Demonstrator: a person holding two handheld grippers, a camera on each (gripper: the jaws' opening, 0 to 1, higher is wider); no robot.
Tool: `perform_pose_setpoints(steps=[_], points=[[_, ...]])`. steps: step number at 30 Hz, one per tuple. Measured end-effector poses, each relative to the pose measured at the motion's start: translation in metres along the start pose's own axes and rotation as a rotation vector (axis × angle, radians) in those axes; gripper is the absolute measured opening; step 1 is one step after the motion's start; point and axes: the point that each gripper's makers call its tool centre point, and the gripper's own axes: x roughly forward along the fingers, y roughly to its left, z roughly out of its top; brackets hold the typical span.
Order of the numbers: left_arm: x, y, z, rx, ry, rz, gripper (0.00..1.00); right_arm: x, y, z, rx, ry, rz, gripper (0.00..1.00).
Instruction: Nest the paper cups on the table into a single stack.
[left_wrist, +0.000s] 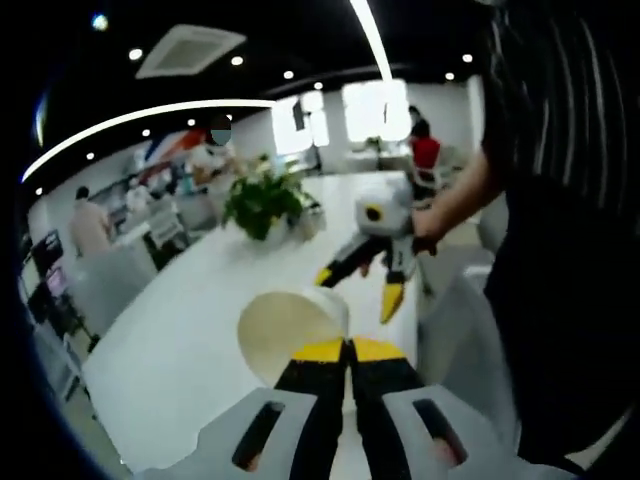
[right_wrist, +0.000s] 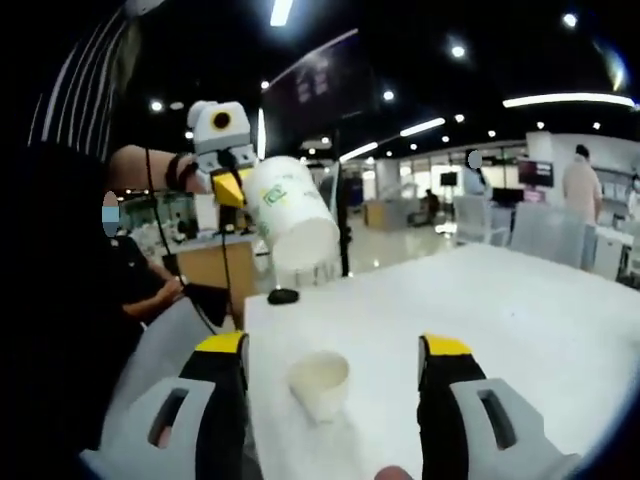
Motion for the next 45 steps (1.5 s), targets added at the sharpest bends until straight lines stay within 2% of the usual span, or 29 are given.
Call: perform_pose_setpoints(steps=[4, 8, 10, 13, 22, 24, 25, 28, 32, 34, 37, 39, 41, 45], points=[[-0.002, -0.002, 0.000, 0.025, 0.053, -0.020, 0.00, -0.002, 0.002, 0.001, 0.001, -0.014, -0.007, 0.77], [0.001, -0.009, -0.004, 0.023, 0.108, -0.069, 0.00, -0.001, -0.002, 0.001, 0.005, -0.026, -0.031, 0.96], [0.002, -0.009, -0.004, 0.040, 0.128, -0.073, 0.00, -0.002, -0.007, 0.001, -0.007, -0.028, -0.053, 1.00], [0.003, -0.006, -0.002, 0.033, 0.139, -0.075, 0.00, -0.006, -0.013, 0.004, -0.014, -0.046, -0.068, 1.00], [0.014, -0.011, -0.021, 0.031, 0.259, -0.124, 0.00, -0.012, -0.020, 0.005, -0.016, -0.060, -0.084, 1.00], [0.017, -0.014, -0.026, 0.050, 0.285, -0.147, 0.00, -0.013, -0.020, 0.005, -0.017, -0.062, -0.088, 1.00], [0.019, -0.013, -0.030, 0.094, 0.304, -0.156, 0.00, -0.014, -0.020, 0.005, -0.013, -0.062, -0.088, 1.00], [0.023, -0.014, -0.032, 0.069, 0.323, -0.169, 0.00, -0.015, -0.020, 0.003, -0.015, -0.059, -0.086, 1.00], [0.029, -0.013, -0.037, 0.100, 0.355, -0.182, 0.00, -0.016, -0.020, -0.002, -0.022, -0.050, -0.090, 1.00], [0.030, -0.011, -0.043, 0.156, 0.384, -0.185, 0.00, -0.017, -0.019, -0.003, -0.020, -0.052, -0.094, 1.00], [0.035, -0.016, -0.052, 0.160, 0.425, -0.208, 0.00, -0.019, -0.016, -0.004, -0.022, -0.057, -0.095, 1.00], [0.039, -0.018, -0.054, 0.175, 0.433, -0.219, 0.00, -0.020, -0.014, -0.006, -0.029, -0.055, -0.096, 1.00], [0.042, -0.016, -0.057, 0.228, 0.448, -0.214, 0.00, -0.021, -0.012, -0.008, -0.032, -0.048, -0.090, 1.00], [0.047, -0.013, -0.061, 0.234, 0.467, -0.210, 0.00, -0.024, -0.008, -0.014, -0.018, -0.042, -0.078, 1.00]])
